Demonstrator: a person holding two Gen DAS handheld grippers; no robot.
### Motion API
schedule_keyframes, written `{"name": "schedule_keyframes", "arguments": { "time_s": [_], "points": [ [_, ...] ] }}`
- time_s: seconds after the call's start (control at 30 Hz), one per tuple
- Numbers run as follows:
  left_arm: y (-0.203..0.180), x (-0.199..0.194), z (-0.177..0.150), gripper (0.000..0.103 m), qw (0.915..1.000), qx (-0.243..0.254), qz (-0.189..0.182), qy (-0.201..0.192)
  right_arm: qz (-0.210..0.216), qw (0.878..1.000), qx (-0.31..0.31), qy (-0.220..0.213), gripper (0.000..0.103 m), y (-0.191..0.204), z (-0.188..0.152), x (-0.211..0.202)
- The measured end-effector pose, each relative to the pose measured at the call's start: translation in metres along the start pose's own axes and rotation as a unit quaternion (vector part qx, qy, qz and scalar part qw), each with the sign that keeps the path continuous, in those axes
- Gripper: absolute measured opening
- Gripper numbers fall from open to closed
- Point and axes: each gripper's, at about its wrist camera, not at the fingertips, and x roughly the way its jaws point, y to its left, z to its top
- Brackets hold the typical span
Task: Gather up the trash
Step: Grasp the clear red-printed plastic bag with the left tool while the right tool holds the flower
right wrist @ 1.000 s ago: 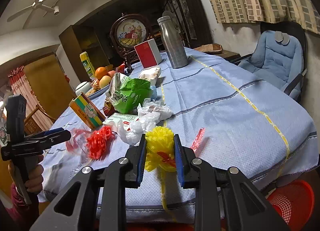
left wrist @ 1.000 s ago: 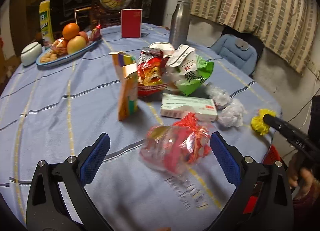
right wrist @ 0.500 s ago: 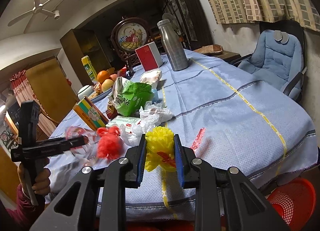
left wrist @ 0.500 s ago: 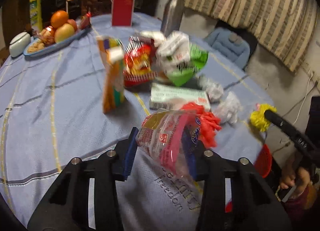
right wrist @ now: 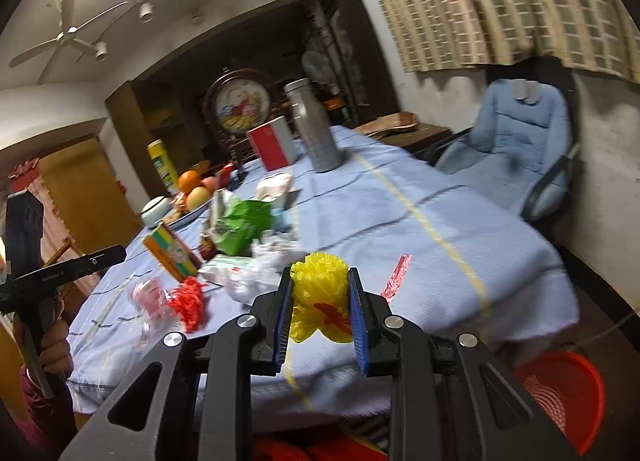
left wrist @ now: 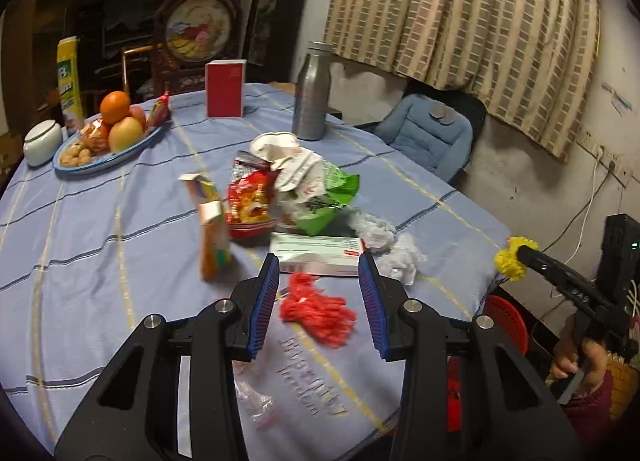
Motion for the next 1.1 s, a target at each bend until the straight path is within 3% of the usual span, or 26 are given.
{"name": "schedule_keyframes", "arguments": {
  "time_s": [0.1, 0.17, 0.23, 0.3, 0.4, 0.53, 0.57, 0.6, 0.63, 0.73, 0.83, 1.1],
  "points": [
    [-0.002, 0.011, -0.004, 0.041, 0.9999, -0.006, 0.002, 0.01, -0.009, 1.0, 0.02, -0.002, 0.026, -0.017, -0.005, -0.012],
    [0.0, 0.009, -0.008, 0.047, 0.9996, 0.0, 0.027, 0.004, -0.011, 1.0, 0.026, -0.004, 0.026, -0.024, -0.007, -0.016],
    [0.006, 0.004, -0.013, 0.081, 0.9969, 0.008, 0.078, -0.01, -0.012, 0.999, 0.029, -0.004, 0.026, -0.027, -0.008, -0.016],
    [0.016, 0.001, -0.018, 0.097, 0.9923, 0.008, 0.12, -0.026, -0.009, 0.999, 0.031, -0.002, 0.026, -0.028, -0.01, -0.013],
    [0.038, 0.011, -0.023, 0.096, 0.9892, 0.003, 0.146, -0.008, -0.006, 1.0, 0.028, 0.005, 0.026, -0.025, -0.012, -0.007],
    [0.059, 0.044, -0.036, 0.096, 0.9912, -0.025, 0.115, 0.062, -0.003, 1.0, 0.024, 0.015, 0.026, -0.02, -0.013, 0.0],
    [0.06, 0.051, -0.041, 0.096, 0.9906, -0.024, 0.112, 0.074, -0.004, 1.0, 0.023, 0.017, 0.026, -0.019, -0.014, 0.001],
    [0.06, 0.055, -0.043, 0.086, 0.9885, -0.021, 0.123, 0.085, -0.004, 1.0, 0.023, 0.017, 0.026, -0.019, -0.014, 0.001],
    [0.06, 0.054, -0.042, 0.068, 0.9891, -0.019, 0.119, 0.085, -0.003, 1.0, 0.023, 0.017, 0.026, -0.019, -0.014, 0.001],
    [0.06, 0.049, -0.042, 0.043, 0.9927, -0.023, 0.081, 0.087, -0.004, 1.0, 0.026, 0.015, 0.026, -0.019, -0.015, 0.001],
    [0.049, 0.038, -0.04, 0.035, 0.9953, -0.017, 0.061, 0.073, -0.004, 0.999, 0.031, 0.011, 0.026, -0.022, -0.016, -0.002],
    [0.01, 0.01, -0.013, 0.034, 0.9997, -0.001, -0.003, 0.025, -0.023, 0.999, 0.037, 0.002, 0.026, -0.036, -0.016, -0.018]
  ]
}}
